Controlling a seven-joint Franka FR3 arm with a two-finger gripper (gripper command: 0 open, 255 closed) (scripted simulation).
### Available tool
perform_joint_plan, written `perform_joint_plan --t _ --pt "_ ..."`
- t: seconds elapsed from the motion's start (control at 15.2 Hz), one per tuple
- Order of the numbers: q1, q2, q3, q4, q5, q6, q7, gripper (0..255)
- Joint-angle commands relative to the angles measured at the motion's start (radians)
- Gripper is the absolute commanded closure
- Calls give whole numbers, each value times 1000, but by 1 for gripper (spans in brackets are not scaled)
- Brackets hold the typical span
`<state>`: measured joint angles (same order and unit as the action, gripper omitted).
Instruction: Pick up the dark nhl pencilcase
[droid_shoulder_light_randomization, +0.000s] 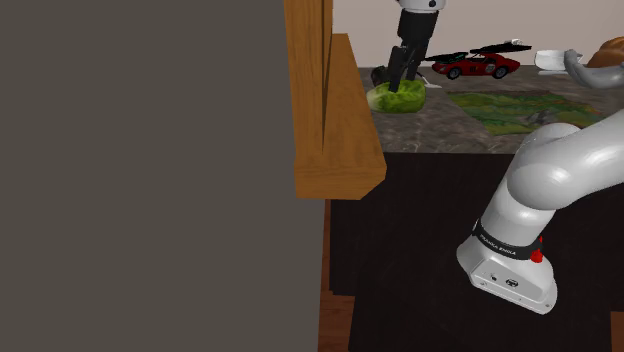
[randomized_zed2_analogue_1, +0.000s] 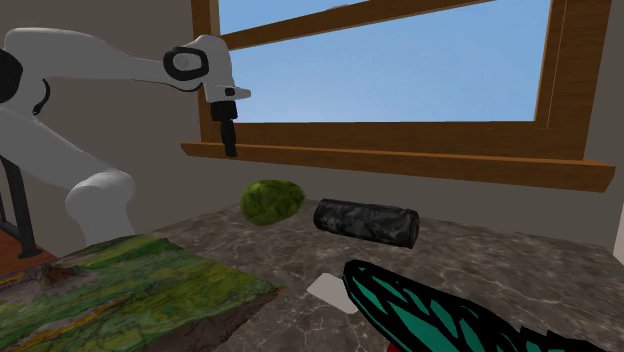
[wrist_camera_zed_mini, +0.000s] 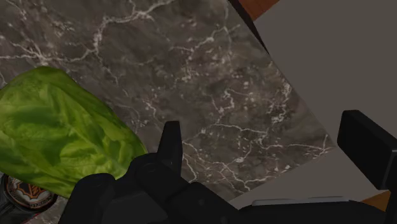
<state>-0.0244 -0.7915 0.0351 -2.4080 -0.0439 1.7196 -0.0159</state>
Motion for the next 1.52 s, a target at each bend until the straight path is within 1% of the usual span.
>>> perform_joint_plan --t 0.0,0.33,0.73,1.06,1.45 --pt "0 0 0 0 0 0 0 0" --pt "-58 179 -35 101 -14 78 48 0" --pt "-116 384 -82 247 -19 136 102 0" --pt "-158 549 -126 388 -10 160 140 0" --pt "-206 742 -183 577 21 160 177 0"
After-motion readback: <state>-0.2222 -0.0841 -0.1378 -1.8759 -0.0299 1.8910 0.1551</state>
